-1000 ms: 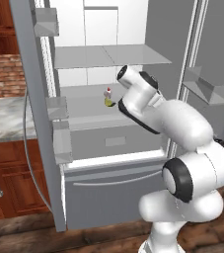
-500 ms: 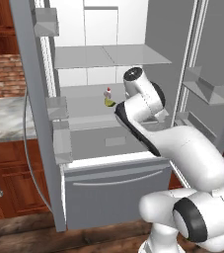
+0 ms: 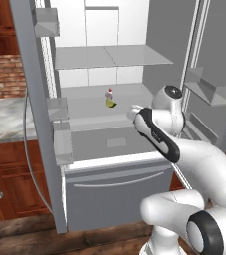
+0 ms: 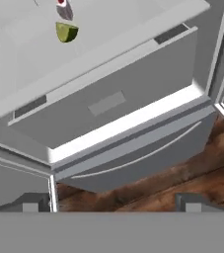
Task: Take the lemon wedge from the fridge and place it on the plate with fish on the dining counter.
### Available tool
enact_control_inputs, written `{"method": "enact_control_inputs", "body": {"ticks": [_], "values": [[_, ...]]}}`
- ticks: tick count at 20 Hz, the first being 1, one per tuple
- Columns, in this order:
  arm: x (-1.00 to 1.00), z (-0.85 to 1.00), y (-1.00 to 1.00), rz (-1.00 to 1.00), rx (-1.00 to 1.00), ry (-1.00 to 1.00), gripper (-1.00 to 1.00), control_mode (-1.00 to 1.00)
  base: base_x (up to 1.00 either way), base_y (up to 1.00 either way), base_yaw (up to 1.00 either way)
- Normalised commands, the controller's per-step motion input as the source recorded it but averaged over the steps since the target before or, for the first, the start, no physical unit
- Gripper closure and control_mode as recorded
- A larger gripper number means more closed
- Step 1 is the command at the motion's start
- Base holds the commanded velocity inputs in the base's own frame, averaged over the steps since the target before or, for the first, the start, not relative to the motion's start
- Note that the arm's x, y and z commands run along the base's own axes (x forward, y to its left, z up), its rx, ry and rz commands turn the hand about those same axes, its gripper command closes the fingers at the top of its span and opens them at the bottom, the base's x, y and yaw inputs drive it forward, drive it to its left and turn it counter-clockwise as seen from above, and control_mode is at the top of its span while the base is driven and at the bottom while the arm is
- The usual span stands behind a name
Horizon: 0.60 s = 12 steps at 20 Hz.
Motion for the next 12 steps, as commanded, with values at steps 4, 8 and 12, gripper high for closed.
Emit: {"method": "enact_control_inputs", "body": {"ticks": [4,8,12], "values": [[0.05,-0.05,0.05,0.43,-0.07,0.03,-1.0,-1.0,0.0,0.0,0.0],[0.0,0.13,0.18,0.0,-0.08,0.0,-1.0,-1.0,0.0,0.0,0.0],[0.0,0.28,0.0,-0.11,-0.26,0.03,-1.0,-1.0,0.0,0.0,0.0]]}}
